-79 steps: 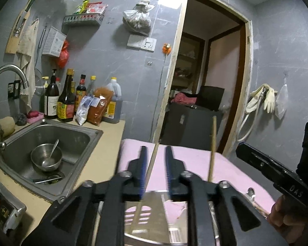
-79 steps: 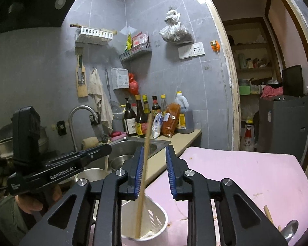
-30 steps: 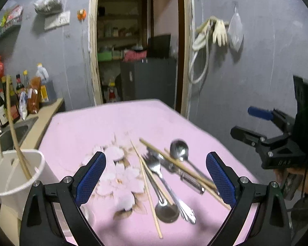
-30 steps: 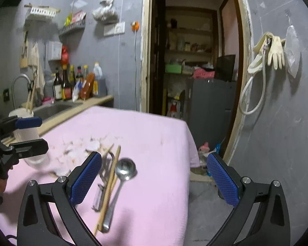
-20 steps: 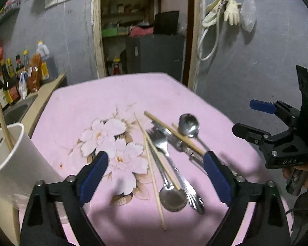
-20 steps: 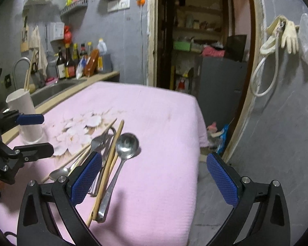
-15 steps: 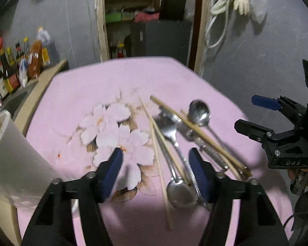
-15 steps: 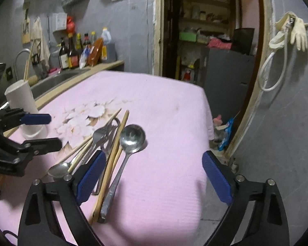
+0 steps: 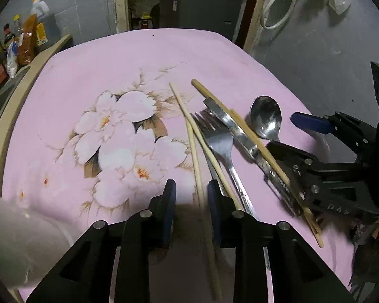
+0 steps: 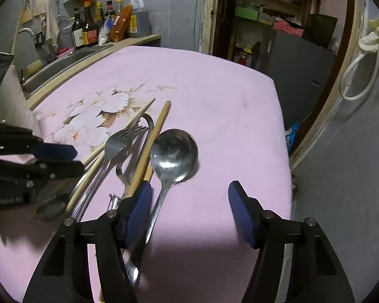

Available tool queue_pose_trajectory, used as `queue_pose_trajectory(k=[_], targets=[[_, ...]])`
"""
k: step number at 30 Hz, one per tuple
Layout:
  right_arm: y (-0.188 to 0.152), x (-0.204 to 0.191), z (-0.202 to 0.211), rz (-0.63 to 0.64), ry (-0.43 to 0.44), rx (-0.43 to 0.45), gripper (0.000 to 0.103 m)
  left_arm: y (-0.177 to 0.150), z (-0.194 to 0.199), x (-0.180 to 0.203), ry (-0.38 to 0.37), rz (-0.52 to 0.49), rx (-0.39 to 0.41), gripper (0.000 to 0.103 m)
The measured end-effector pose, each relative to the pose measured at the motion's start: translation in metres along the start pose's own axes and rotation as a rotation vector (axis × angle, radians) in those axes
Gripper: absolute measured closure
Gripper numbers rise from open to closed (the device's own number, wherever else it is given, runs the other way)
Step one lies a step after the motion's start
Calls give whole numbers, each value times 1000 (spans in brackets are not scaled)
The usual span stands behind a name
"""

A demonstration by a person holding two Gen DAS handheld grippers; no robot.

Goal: Organize utensils
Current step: 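Grasp a wooden chopstick with the left tool while the right tool grasps a steel spoon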

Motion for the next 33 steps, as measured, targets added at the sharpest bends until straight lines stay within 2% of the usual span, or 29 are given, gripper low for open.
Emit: queue_pose_trajectory(k=[4,11,12,13,15,19,23,33], targets=[[8,-2,-9,4,-5,-5,42,5,-4,-2,12,5,-2,91],[17,-8,-23,26,-33,-26,42,14,-7,-3,3,26,-25,98],[17,-9,-24,22,-25,-24,46,15,-8,-1,-2,30,-30,100],[18,-9,-25,20,-13,-23,57,14,-6,-2,-13,41,-34,100],[19,-11,-24,19,-6,-13,65,15,-4,-4,-35,68,-42,101],[16,-13,-19,12,-11,6,66,7,5,-9,-60,108,-40,101],[11,-15,0,-5,-11,81,66,-6,23,-5,-75,120,-15,101],[-3,-49,67,79,-150,338,67,-39,68,-4,-130,154,64,101]])
Point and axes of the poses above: each gripper's, at about its wrist camera, not at the fingertips, and z roughly against the way its jaws point, x to its right, y to its top, the point moved 3 cm from there along -z, roughly the way its jaws point, and after that the axes turned 5 degrees about y, right-handed, at the moved point
